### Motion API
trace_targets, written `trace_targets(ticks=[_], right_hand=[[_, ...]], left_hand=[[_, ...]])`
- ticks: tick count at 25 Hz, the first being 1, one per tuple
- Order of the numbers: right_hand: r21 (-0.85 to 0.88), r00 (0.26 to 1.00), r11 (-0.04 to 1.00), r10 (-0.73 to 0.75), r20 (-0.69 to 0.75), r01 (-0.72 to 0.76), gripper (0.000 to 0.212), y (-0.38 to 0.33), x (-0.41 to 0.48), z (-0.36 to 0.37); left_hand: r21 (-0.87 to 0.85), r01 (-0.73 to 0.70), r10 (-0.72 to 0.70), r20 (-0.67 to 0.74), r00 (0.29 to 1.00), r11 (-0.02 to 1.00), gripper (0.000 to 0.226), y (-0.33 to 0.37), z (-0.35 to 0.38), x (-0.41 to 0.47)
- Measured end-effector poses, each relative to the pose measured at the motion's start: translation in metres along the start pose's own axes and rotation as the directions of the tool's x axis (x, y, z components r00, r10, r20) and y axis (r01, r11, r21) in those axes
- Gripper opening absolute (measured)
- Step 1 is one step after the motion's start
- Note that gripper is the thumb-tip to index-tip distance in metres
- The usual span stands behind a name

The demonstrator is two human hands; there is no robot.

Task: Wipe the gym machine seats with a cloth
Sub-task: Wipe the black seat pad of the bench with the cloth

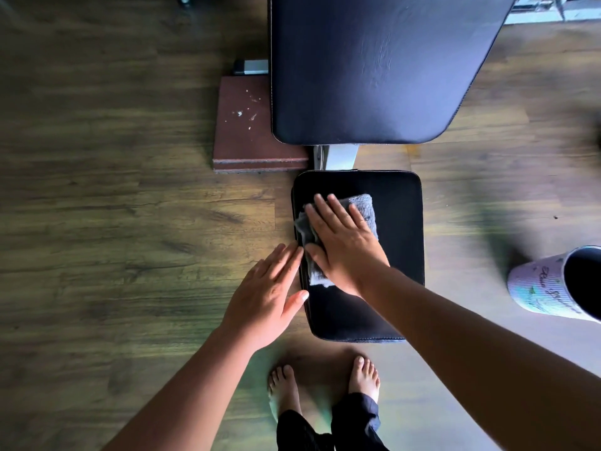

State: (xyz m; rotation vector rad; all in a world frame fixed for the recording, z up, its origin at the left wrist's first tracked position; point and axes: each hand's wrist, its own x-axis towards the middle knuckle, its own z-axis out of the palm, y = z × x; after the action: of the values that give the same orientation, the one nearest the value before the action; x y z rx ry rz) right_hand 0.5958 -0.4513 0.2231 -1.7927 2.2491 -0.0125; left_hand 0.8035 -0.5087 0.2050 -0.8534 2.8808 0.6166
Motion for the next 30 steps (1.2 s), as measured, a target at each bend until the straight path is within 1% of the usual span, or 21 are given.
trace_targets(ticks=[1,2,3,4,6,7,9,13,15,17,18,20,22,23,24,26,28,29,30], right_hand=[[-0.008,0.999,0.999,-0.042,0.011,0.042,0.069,0.006,0.000,-0.001],[-0.016,0.999,0.999,-0.047,0.009,0.048,0.069,0.014,0.011,-0.004],[-0.025,1.000,1.000,-0.011,0.001,0.011,0.068,0.018,0.028,-0.008],[-0.022,0.998,0.998,0.056,-0.017,-0.057,0.068,0.020,0.048,-0.013],[0.031,0.983,0.983,0.181,-0.023,-0.180,0.067,0.017,0.075,-0.017],[0.061,0.978,0.976,0.209,-0.017,-0.207,0.067,0.011,0.073,-0.016],[0.080,0.986,0.983,0.167,-0.011,-0.166,0.067,-0.006,0.033,-0.006],[0.042,0.997,0.996,0.071,0.041,-0.073,0.067,-0.023,-0.096,0.012],[0.007,0.998,1.000,0.007,0.065,-0.008,0.068,-0.010,-0.110,0.013],[-0.009,1.000,1.000,0.009,0.028,-0.009,0.068,0.020,-0.077,0.009],[0.001,0.998,0.998,0.058,-0.027,-0.058,0.068,0.038,-0.051,0.005],[0.033,0.970,0.973,0.230,-0.084,-0.228,0.069,0.074,-0.002,-0.008],[0.052,0.935,0.937,0.348,-0.071,-0.345,0.069,0.095,0.022,-0.017],[0.075,0.926,0.927,0.372,-0.060,-0.367,0.070,0.093,0.020,-0.015],[0.091,0.925,0.926,0.373,-0.081,-0.365,0.070,0.085,0.008,-0.010],[0.068,0.943,0.949,0.314,-0.111,-0.308,0.071,0.055,-0.040,0.000],[0.014,0.971,0.972,0.236,-0.037,-0.236,0.072,0.019,-0.098,0.014],[-0.008,0.978,0.978,0.209,-0.003,-0.209,0.072,0.005,-0.119,0.018],[-0.014,0.982,0.982,0.188,0.000,-0.188,0.072,0.000,-0.126,0.018]], left_hand=[[0.003,-0.004,0.004,0.001,1.000,1.000,0.072,-0.001,0.000,0.000],[0.008,-0.009,0.009,0.006,1.000,1.000,0.072,-0.002,0.000,-0.001],[0.011,-0.013,0.013,0.012,1.000,1.000,0.072,-0.002,0.001,-0.003],[0.011,-0.016,0.016,0.013,1.000,1.000,0.072,-0.002,0.001,-0.004],[0.000,-0.015,0.015,0.007,1.000,1.000,0.073,-0.001,0.003,-0.005],[-0.007,-0.010,0.010,0.004,1.000,1.000,0.073,-0.001,0.003,-0.005],[-0.017,-0.002,0.002,0.012,1.000,1.000,0.073,0.000,0.004,-0.005],[-0.017,-0.011,0.012,0.029,1.000,1.000,0.073,-0.002,0.004,-0.004],[-0.024,-0.021,0.021,0.027,0.999,1.000,0.073,-0.003,0.003,-0.003],[-0.015,-0.030,0.030,0.019,0.999,0.999,0.073,-0.004,0.002,-0.003],[-0.016,-0.030,0.030,0.013,0.999,0.999,0.073,-0.003,0.002,-0.003],[-0.024,-0.025,0.025,0.002,1.000,0.999,0.073,-0.002,0.003,-0.004],[-0.027,-0.018,0.017,-0.005,1.000,0.999,0.073,0.000,0.003,-0.005],[-0.026,-0.017,0.017,-0.009,1.000,1.000,0.073,0.000,0.003,-0.006],[-0.025,-0.018,0.018,-0.010,1.000,1.000,0.073,0.000,0.002,-0.006],[-0.023,-0.019,0.019,-0.009,1.000,1.000,0.072,0.000,0.002,-0.005],[-0.024,-0.024,0.023,-0.011,1.000,0.999,0.072,-0.001,0.001,-0.004],[-0.023,-0.029,0.029,-0.010,1.000,0.999,0.072,-0.001,0.001,-0.004],[-0.021,-0.037,0.036,-0.010,0.999,0.999,0.072,-0.001,0.001,-0.004]])
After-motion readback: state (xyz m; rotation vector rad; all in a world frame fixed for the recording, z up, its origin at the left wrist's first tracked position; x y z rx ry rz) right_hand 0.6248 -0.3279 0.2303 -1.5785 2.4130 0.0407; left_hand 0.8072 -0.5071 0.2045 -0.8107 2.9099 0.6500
